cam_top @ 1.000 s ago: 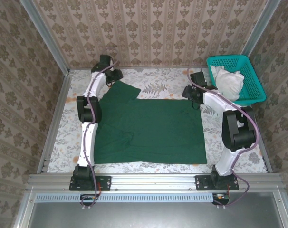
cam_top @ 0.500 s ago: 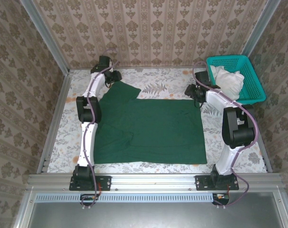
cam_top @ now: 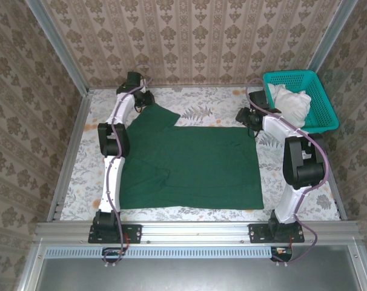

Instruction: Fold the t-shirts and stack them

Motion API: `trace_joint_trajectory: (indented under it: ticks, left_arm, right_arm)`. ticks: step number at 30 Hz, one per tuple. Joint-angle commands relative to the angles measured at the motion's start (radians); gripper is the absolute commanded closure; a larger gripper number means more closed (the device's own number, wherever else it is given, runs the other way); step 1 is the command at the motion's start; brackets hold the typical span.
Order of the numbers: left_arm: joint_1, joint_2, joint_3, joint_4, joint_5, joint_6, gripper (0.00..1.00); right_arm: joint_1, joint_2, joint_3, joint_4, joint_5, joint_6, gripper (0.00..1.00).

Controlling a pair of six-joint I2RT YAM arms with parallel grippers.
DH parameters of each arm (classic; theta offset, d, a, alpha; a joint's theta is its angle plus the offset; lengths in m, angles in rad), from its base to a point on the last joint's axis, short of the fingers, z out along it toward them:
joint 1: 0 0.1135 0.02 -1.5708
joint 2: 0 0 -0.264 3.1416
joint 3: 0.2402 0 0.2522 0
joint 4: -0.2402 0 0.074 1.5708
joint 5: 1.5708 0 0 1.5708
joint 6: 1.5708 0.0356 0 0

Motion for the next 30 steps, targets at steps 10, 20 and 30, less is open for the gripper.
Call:
trace_joint_trajectory:
  ticks: [10,20,30]
  left_arm:
    - [0.001,0.008,-0.012,0.017,0.024,0.038,1.00]
    - [0.002,-0.126,-0.175,0.168,-0.002,0.011,1.00]
    - [-0.007,-0.205,-0.254,0.226,-0.008,0.025,1.00]
  right_arm:
    - [-0.017,0.113,0.099,-0.053,0.028,-0.015,0.44]
    - [-0.040,0.260,0.222,-0.138,0.081,-0.006,0.49]
    - [-0.047,0.290,0.251,-0.170,0.180,0.062,0.57]
